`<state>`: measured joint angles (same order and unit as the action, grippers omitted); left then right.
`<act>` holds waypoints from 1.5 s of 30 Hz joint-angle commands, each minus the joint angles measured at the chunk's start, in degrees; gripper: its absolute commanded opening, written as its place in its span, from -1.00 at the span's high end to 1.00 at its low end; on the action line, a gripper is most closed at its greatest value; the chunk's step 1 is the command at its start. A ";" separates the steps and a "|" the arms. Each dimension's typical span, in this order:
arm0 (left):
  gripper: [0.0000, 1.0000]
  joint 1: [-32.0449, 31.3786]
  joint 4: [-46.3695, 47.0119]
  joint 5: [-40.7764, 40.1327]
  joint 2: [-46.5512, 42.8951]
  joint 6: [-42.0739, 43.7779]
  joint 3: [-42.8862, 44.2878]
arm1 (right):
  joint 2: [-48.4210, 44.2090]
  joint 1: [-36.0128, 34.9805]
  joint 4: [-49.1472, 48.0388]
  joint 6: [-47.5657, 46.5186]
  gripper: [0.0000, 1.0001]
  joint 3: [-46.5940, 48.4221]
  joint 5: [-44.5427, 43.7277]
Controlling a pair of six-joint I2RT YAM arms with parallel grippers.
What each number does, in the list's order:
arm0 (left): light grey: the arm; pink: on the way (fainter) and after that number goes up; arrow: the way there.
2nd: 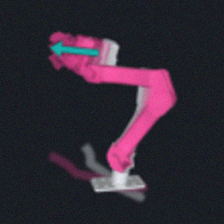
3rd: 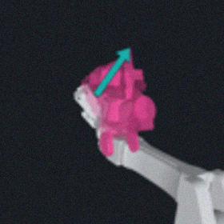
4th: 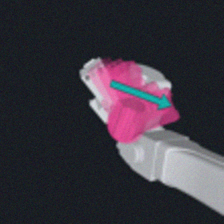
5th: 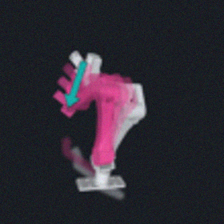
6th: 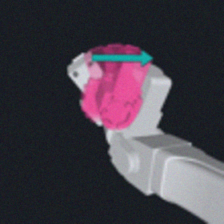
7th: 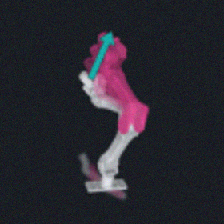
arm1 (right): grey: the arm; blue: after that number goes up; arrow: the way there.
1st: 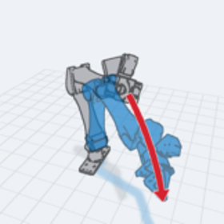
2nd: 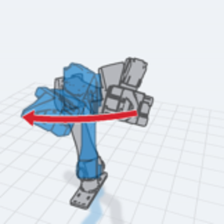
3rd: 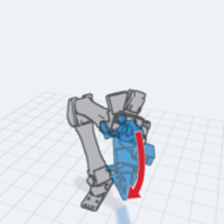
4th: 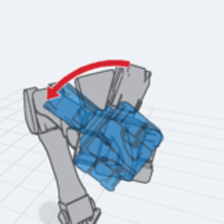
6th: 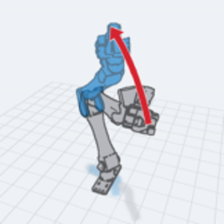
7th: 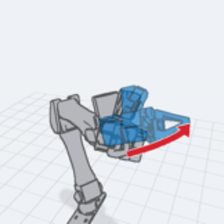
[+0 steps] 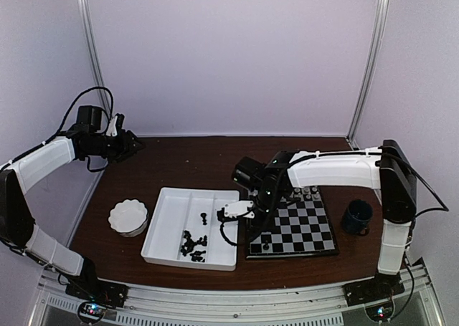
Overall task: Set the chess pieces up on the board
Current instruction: Place the pawn at h7, then pick up the pawn from the storage box.
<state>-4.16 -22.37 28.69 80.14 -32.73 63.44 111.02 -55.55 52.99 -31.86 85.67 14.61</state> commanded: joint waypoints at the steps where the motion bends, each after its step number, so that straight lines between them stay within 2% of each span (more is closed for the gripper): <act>1: 0.03 0.31 1.94 0.06 -0.58 0.04 1.51 | 0.70 0.00 -0.11 -1.42 0.95 -1.69 0.41; 11: 0.03 0.33 1.91 0.07 -0.69 0.04 1.51 | 0.48 0.08 -0.09 -1.56 0.91 -2.46 0.15; 22: 0.03 0.32 1.90 0.22 -0.57 0.04 1.51 | -1.83 0.09 3.38 -2.73 0.47 -0.08 0.21; 28: 0.03 0.34 1.90 0.26 -0.59 -0.05 1.51 | -1.54 0.05 7.87 -2.13 0.43 9.68 6.40; 35: 0.03 0.34 1.81 -0.17 -0.86 0.21 1.51 | 9.47 -2.35 8.42 1.76 0.53 25.95 5.03; 45: 0.03 0.30 1.73 0.27 -1.09 0.04 1.58 | 24.28 -8.29 8.29 5.21 0.59 41.80 3.31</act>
<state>-4.16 -22.37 28.51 80.14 -32.73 63.44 131.85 -61.78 60.03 -28.69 122.69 19.05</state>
